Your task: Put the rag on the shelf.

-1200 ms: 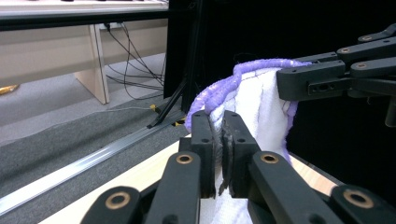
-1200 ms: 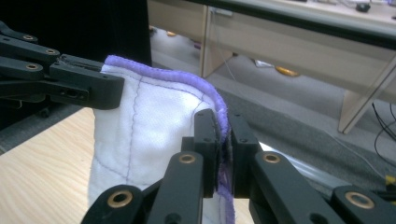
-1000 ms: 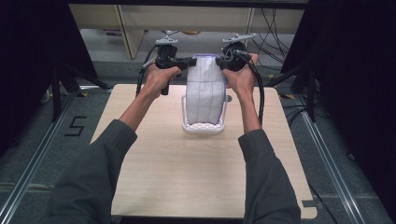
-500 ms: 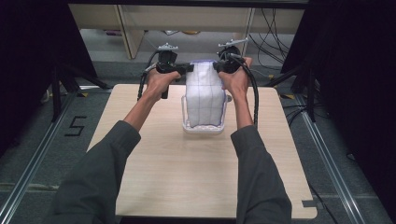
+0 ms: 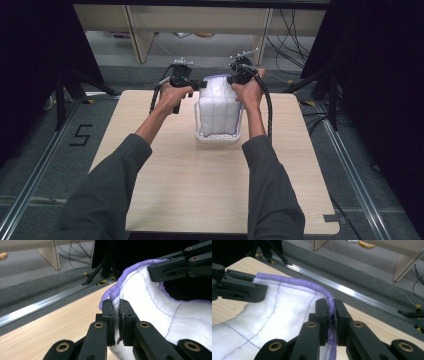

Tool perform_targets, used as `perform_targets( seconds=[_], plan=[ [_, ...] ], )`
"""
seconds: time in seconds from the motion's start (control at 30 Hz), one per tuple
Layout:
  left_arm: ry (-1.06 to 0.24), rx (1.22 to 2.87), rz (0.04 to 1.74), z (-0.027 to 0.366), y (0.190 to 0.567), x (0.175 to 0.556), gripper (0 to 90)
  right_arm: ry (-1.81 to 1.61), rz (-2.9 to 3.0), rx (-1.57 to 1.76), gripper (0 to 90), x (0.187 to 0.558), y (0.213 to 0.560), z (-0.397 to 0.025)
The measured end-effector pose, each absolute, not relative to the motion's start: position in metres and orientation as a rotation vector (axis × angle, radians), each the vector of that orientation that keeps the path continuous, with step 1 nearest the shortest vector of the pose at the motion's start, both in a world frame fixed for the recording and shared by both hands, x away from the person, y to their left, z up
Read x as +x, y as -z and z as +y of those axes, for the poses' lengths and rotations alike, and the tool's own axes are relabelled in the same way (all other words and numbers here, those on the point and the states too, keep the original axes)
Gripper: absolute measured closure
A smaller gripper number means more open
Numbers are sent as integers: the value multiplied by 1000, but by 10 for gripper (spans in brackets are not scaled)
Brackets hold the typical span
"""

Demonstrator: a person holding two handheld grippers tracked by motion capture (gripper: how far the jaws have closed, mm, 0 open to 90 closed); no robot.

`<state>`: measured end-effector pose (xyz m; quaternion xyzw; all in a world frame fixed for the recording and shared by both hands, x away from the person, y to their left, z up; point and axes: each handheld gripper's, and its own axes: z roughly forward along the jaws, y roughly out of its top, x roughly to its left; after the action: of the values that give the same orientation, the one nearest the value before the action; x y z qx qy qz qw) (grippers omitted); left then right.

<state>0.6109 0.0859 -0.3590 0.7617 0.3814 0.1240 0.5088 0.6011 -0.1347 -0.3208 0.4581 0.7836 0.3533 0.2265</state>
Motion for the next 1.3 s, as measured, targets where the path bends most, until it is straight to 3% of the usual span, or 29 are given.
perform_targets(
  seconds=[0.17,0.2,0.3,0.37,0.43,0.5,0.93,1.3],
  plan=[
    [-285,1859,934,83,366,611,824,-959,2181,1267,830,602,329,-138],
    [-260,1879,932,82,368,611,809,-947,2186,1263,794,602,331,-139],
    [-255,1874,951,82,367,610,681,-931,2163,1289,725,602,333,-142],
    [-260,1872,943,82,364,608,649,-955,2141,1319,660,601,333,-146],
    [-268,1869,941,83,361,607,626,-949,2134,1315,653,600,331,-148],
    [-281,1852,970,86,355,605,543,-968,2118,1317,625,595,326,-152],
    [-292,1837,984,110,332,583,415,-1056,2065,1302,544,571,308,-181],
    [-239,1836,936,129,327,535,337,-1124,2086,1271,461,530,307,-195]
  ],
)
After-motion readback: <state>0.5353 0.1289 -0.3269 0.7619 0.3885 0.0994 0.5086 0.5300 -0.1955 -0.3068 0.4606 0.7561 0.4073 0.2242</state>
